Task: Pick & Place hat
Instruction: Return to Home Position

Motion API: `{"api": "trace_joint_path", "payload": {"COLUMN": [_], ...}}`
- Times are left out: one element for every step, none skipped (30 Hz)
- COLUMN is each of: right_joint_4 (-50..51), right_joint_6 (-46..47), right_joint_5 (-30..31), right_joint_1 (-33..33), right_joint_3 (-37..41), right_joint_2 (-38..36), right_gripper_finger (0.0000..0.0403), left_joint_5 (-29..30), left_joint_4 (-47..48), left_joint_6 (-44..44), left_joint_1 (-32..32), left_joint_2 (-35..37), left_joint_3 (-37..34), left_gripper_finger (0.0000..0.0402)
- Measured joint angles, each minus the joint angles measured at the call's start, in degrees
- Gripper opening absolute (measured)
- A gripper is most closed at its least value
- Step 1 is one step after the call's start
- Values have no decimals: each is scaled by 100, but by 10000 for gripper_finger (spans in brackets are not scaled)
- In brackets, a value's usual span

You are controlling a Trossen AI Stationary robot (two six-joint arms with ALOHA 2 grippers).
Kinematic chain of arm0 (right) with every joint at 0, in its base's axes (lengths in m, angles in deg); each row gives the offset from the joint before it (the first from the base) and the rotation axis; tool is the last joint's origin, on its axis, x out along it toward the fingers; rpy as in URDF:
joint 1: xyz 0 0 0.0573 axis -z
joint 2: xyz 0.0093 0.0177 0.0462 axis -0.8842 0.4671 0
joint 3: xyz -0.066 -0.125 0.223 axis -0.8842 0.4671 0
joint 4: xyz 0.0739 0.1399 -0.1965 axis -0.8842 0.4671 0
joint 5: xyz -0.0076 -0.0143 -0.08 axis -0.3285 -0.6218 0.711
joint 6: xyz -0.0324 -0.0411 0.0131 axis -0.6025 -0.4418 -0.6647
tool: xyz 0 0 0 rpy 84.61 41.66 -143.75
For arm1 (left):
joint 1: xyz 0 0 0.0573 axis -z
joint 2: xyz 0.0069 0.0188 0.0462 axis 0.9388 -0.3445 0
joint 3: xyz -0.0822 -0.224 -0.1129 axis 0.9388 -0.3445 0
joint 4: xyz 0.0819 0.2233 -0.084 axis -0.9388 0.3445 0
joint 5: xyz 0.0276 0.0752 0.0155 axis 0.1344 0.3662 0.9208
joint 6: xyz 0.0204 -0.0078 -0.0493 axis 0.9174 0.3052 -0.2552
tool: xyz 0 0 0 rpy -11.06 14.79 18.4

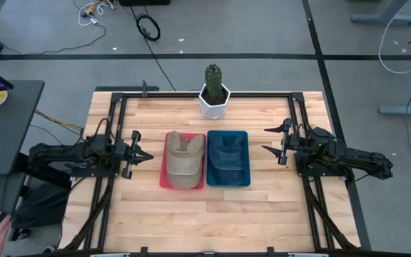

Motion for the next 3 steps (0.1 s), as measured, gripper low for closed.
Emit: {"api": "trace_joint_path", "payload": {"right_joint_4": [2, 2, 1], "right_joint_6": [0, 0, 0], "right_joint_5": [0, 0, -1], "right_joint_1": [2, 2, 1], "right_joint_3": [0, 0, 0], "right_joint_2": [0, 0, 0], "right_gripper_finger": [312, 312, 312], "left_joint_5": [0, 0, 0], "left_joint_4": [2, 2, 2], "left_joint_6": [0, 2, 2], "left_joint_1": [2, 2, 1], "left_joint_2": [0, 0, 0], "left_joint_3": [0, 0, 0], "left_gripper_finger": [19, 19, 19]}}
